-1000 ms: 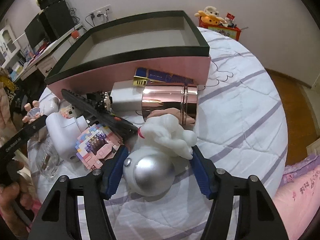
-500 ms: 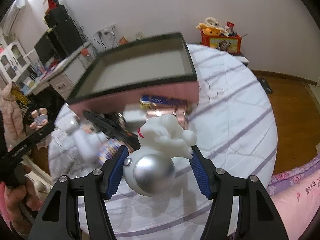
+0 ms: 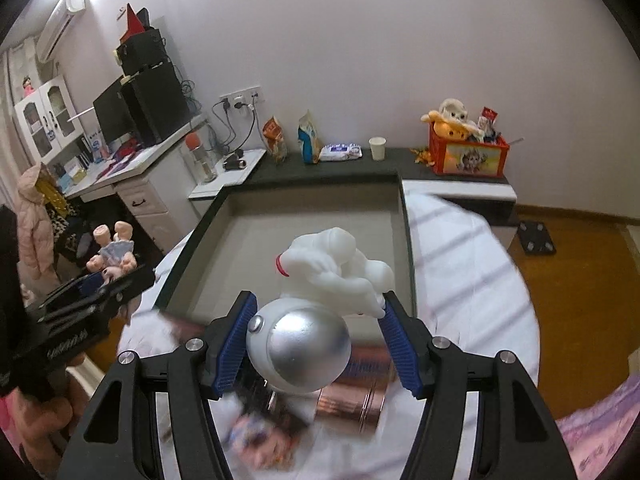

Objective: Organize rigid objects
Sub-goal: 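Lift the doll with the left gripper while the right gripper lifts the astronaut toward the box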

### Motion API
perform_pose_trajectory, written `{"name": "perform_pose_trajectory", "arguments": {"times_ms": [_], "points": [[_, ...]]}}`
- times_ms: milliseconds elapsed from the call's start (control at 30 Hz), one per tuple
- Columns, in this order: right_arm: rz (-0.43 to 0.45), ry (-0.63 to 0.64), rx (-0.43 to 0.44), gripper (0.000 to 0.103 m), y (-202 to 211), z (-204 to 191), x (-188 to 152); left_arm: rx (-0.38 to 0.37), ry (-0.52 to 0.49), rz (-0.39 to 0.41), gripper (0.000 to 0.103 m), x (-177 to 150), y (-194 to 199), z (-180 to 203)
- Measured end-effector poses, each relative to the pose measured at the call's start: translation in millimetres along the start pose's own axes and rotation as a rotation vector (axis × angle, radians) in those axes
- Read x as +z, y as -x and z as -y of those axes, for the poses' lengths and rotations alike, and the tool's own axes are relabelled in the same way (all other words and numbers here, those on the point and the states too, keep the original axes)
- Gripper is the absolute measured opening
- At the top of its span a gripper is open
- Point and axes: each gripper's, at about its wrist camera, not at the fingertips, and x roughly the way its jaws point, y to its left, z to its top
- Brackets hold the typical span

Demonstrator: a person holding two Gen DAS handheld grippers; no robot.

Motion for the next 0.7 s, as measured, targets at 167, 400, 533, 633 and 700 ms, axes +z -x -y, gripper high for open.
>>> {"name": "perform_pose_trajectory", "arguments": {"times_ms": [167, 400, 533, 633, 700], "points": [[-0.054, 0.003, -0.002, 0.064, -51, 13, 41, 0.019, -0.023, -0.027, 0.059, 35, -48, 3], [-0.168, 0.001, -0.008, 0.064, -127, 27, 67, 0.043, -0.024, -0.111, 0.059, 63, -121, -7], [-0.234, 0.02, -0.021, 0.064, -157, 29, 67, 0.068, -0.026, -0.171, 0.059, 67, -155, -10], [-0.269, 0.036, -0.034, 0.064, -171, 29, 65, 0.07, -0.02, -0.23, 0.06, 65, -177, -12], [-0.289, 0.046, -0.042, 0.064, -179, 27, 63, 0.078, -0.027, -0.271, 0.06, 62, -189, -12]]}}
